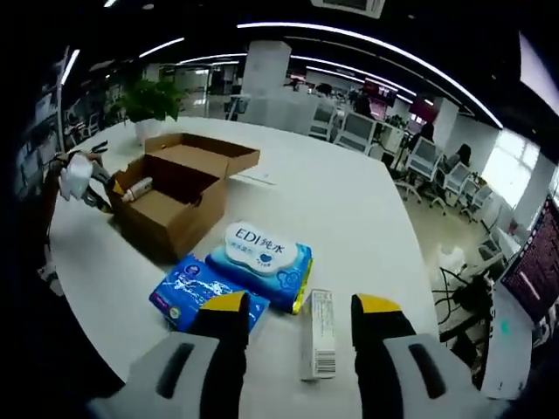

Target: Operate the shoe box by opening the lid, removing the specified soft item, and placing it in the target area until the item is outside and the box remains undamaged.

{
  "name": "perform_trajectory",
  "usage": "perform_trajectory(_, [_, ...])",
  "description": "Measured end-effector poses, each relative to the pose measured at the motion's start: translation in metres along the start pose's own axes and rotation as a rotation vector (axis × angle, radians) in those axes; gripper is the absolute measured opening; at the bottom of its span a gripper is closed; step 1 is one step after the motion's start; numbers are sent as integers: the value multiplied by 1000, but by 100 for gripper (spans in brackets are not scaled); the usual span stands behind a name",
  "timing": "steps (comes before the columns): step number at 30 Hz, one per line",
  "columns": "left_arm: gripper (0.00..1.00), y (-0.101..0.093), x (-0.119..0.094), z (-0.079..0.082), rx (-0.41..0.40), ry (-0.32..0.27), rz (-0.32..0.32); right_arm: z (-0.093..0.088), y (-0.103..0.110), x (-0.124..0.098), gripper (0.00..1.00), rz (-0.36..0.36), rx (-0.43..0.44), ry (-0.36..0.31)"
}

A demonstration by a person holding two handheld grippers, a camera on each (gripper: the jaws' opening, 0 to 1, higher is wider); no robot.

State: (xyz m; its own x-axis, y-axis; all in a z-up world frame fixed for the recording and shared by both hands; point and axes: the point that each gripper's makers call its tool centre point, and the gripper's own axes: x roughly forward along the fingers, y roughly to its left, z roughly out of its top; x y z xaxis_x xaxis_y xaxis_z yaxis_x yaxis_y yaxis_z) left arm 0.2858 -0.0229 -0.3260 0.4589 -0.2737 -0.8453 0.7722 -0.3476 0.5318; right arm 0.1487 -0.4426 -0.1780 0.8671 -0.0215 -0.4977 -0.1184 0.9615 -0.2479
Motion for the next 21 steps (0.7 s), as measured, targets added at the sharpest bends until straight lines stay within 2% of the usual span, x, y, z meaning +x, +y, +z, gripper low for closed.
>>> perform_trajectory(3, [30, 0, 0, 0, 5, -2, 3, -4, 26, -12, 62, 1, 3, -65])
perform_trajectory(5, [30, 0, 0, 0, 7, -4, 4, -7, 36, -15, 69, -15, 26, -94])
perform_trajectory(6, [30, 0, 1, 0, 8, -5, 5, -14, 43, -15, 74, -15, 18, -93])
perform_trajectory(8, [31, 0, 1, 1, 10, -6, 6, -21, 52, -10, 83, -40, 55, -113])
perform_trajectory(11, [31, 1, 1, 0, 11, -7, 9, -38, 74, 5, 93, -49, 164, -149])
perform_trajectory(15, [31, 0, 0, 1, 14, -9, 10, -60, 98, 29, 99, -56, 249, -158])
perform_trajectory(19, [31, 1, 0, 1, 14, -11, 15, -68, 109, 42, 100, -72, 324, -184])
perform_trajectory(21, [31, 1, 0, 1, 14, -9, 14, -66, 113, 44, 100, -100, 378, -236])
